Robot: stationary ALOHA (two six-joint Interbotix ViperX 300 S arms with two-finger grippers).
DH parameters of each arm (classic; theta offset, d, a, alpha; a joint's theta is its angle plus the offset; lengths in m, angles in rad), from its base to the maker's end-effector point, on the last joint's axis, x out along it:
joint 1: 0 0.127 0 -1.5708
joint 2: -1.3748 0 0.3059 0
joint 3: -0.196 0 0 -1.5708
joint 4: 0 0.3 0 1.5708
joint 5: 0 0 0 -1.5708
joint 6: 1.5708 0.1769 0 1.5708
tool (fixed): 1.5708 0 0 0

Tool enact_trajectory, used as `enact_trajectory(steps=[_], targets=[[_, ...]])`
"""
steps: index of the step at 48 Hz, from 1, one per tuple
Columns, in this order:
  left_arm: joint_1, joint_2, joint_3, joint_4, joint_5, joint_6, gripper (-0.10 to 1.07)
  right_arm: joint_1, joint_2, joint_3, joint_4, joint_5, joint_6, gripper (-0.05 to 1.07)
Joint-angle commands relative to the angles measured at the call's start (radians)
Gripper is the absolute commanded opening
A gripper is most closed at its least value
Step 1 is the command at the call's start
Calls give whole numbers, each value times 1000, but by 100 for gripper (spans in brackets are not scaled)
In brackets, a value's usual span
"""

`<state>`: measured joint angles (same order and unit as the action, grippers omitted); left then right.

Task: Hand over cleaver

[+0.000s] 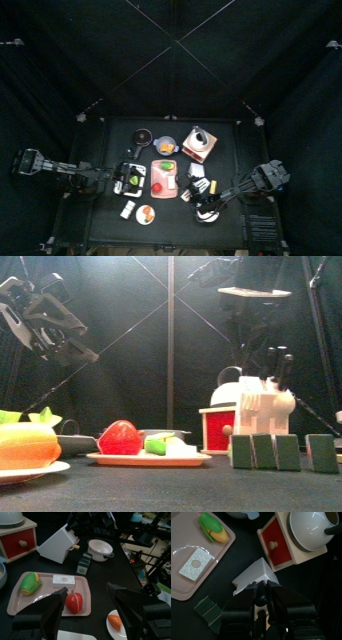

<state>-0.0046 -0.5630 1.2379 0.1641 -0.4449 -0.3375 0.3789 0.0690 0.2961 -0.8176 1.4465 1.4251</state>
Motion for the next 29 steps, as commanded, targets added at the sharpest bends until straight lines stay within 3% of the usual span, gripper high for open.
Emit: enact_trajectory(steps=[1,29], targets=[[2,-3,-12,-2,-6,2,98,-5,-58,-26,-11,2,3,58],[2,-3,-12,-2,-5,3,98,37,-137,-80,-31,44,-9,58]])
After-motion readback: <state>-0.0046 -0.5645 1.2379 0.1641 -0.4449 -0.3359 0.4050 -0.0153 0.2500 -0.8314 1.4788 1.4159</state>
